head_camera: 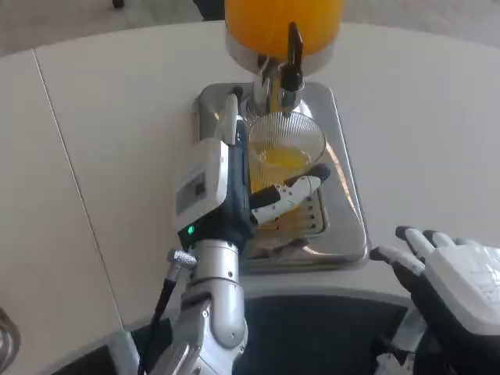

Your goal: Grasp the cup under the faucet to collect the drink, then remove the cup.

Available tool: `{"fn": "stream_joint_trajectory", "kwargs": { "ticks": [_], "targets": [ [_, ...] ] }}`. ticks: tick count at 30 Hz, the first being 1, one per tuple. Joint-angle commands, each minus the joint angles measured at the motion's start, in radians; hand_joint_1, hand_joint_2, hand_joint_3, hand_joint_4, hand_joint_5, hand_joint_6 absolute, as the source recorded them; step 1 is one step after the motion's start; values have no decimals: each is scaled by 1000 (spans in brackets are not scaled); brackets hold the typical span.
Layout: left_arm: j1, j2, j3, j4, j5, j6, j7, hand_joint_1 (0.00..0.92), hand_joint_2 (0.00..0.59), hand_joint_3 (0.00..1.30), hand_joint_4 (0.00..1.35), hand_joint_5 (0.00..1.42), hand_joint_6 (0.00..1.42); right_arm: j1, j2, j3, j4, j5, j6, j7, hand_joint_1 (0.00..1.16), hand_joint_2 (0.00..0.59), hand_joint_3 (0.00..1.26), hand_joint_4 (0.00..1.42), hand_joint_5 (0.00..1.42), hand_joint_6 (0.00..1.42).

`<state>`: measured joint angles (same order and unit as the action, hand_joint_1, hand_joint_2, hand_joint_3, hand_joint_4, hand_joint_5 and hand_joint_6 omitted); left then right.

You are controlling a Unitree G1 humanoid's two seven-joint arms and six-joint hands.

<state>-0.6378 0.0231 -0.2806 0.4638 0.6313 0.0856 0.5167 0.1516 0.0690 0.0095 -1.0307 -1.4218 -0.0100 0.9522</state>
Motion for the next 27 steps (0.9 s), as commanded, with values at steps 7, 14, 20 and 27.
{"fn": "stream_joint_trajectory", "kwargs": {
  "ticks": [7,14,20,27],
  "targets": [
    [9,-45,3,19,-10,20,57,465,100,277,369,750,1189,-8,96,-16,-16,1,31,6,751,417,148,0,0,0],
    [14,-58,24,34,-42,-26,98,512,91,506,599,933,1357,-3,89,-12,-16,1,45,20,754,423,127,0,0,0],
    [2,-52,33,66,-55,-50,103,512,87,561,653,973,1383,-25,72,-11,-16,-9,59,54,757,419,120,0,0,0],
    [-6,-45,49,94,-64,-79,120,520,69,624,716,1021,1397,-42,71,5,-16,-26,78,79,762,414,116,0,0,0]
  ]
}}
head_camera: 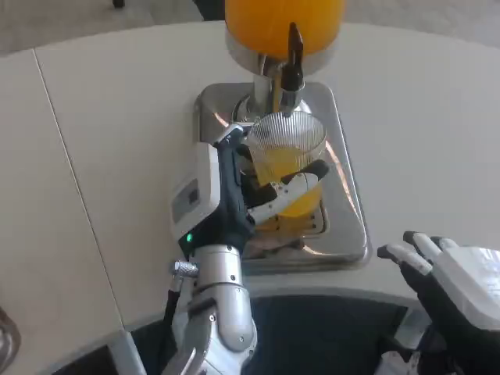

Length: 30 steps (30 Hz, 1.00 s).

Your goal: Grasp the cup under the faucet to collect the drink, then remove the cup.

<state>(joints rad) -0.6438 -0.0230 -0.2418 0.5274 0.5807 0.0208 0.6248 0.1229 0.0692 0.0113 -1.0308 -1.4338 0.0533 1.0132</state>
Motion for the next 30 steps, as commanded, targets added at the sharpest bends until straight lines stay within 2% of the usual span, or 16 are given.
{"fn": "stream_joint_trajectory", "kwargs": {
  "ticks": [1,8,15,23,30],
  "targets": [
    [-1,3,12,34,-14,-21,17,522,67,640,736,1038,1411,-19,71,9,-16,-21,18,23,761,415,116,0,0,0],
    [1,27,30,45,-25,-79,45,535,53,718,819,1102,1424,-45,72,46,-16,-62,43,56,760,421,115,0,0,0],
    [25,71,53,13,-38,-151,51,555,34,868,1004,1233,1424,-57,58,69,-16,-70,64,71,759,422,115,0,0,0],
    [74,110,66,-50,-45,-208,22,563,28,934,1080,1283,1424,-58,47,78,-16,-68,81,77,751,419,115,0,0,0],
    [120,150,77,-130,-57,-250,-24,564,28,941,1101,1296,1424,-69,33,67,-5,-51,94,70,743,424,115,0,0,0]
  ]
}}
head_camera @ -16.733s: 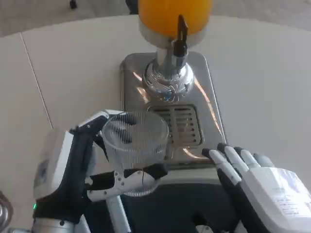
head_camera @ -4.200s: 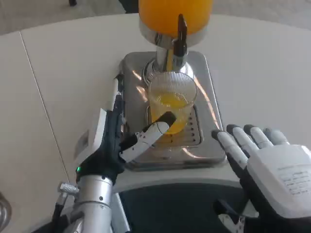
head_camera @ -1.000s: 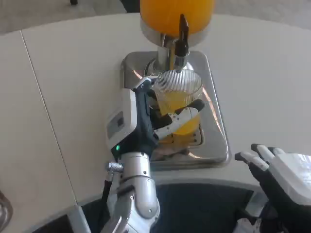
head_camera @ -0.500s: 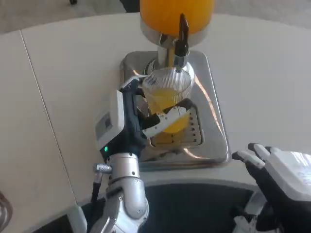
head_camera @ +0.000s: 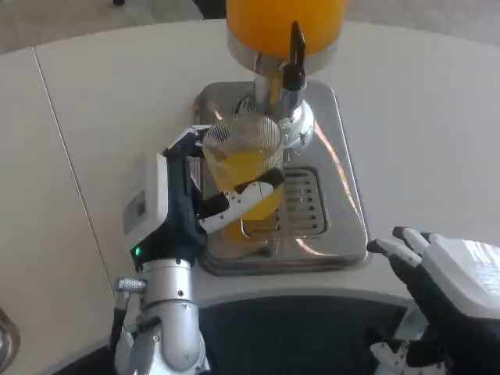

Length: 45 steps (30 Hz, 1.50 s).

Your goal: Grasp the cup under the faucet to collect the drink, then remove the cup.

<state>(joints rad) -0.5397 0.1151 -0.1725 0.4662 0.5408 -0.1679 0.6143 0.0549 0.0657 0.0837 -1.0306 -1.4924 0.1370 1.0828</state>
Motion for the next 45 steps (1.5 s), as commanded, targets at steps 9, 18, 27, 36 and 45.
{"fn": "stream_joint_trajectory", "kwargs": {
  "ticks": [9,18,27,36,45],
  "targets": [
    [64,37,30,-158,-39,-81,-59,564,26,943,1102,1297,1424,-7,42,11,13,7,17,-13,735,428,115,0,0,0],
    [88,89,68,-194,-43,-104,-99,564,18,943,1115,1310,1424,-40,34,34,38,7,12,-34,730,429,112,0,0,0],
    [127,152,111,-220,-47,-139,-135,549,19,943,1129,1322,1424,-68,7,27,68,42,13,-67,721,425,106,0,0,0],
    [202,211,160,-297,-62,-172,-184,548,19,943,1129,1323,1424,-83,-33,24,99,75,-12,-122,714,424,105,0,0,0],
    [300,238,230,-427,-100,-176,-246,543,22,943,1129,1324,1424,-120,-70,29,150,111,-21,-188,710,424,105,0,0,0]
  ]
}}
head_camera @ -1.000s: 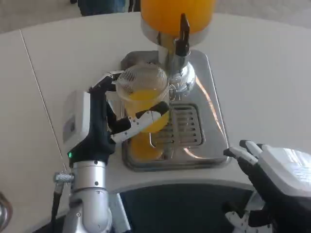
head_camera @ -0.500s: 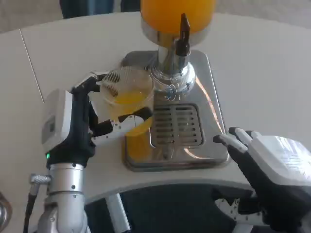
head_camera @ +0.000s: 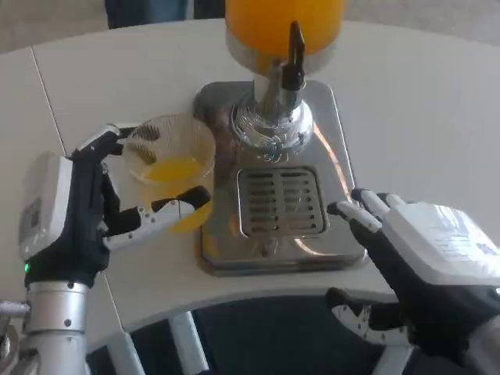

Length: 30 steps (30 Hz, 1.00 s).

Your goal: Grasp the cup under the faucet to collect the drink, then remove the cup.

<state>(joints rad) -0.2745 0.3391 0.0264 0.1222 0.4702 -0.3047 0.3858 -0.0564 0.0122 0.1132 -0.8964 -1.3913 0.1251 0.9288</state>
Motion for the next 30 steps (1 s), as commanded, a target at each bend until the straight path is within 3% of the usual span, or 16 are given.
{"fn": "stream_joint_trajectory", "kwargs": {
  "ticks": [1,20,24,30],
  "targets": [
    [48,19,39,-101,-34,-41,-26,541,22,943,1137,1324,1424,-9,-21,3,19,11,-13,-44,710,423,105,0,0,0],
    [327,57,219,-367,-148,-111,-192,538,28,949,1142,1334,1424,-24,-59,65,72,1,-33,-147,696,434,96,0,0,0],
    [364,49,241,-389,-162,-124,-215,538,28,951,1142,1336,1424,-22,-51,93,89,-8,-29,-155,695,434,90,0,0,0],
    [386,43,258,-407,-175,-135,-235,537,29,952,1142,1337,1424,-26,-55,93,99,-4,-22,-165,693,434,87,0,0,0]
  ]
}}
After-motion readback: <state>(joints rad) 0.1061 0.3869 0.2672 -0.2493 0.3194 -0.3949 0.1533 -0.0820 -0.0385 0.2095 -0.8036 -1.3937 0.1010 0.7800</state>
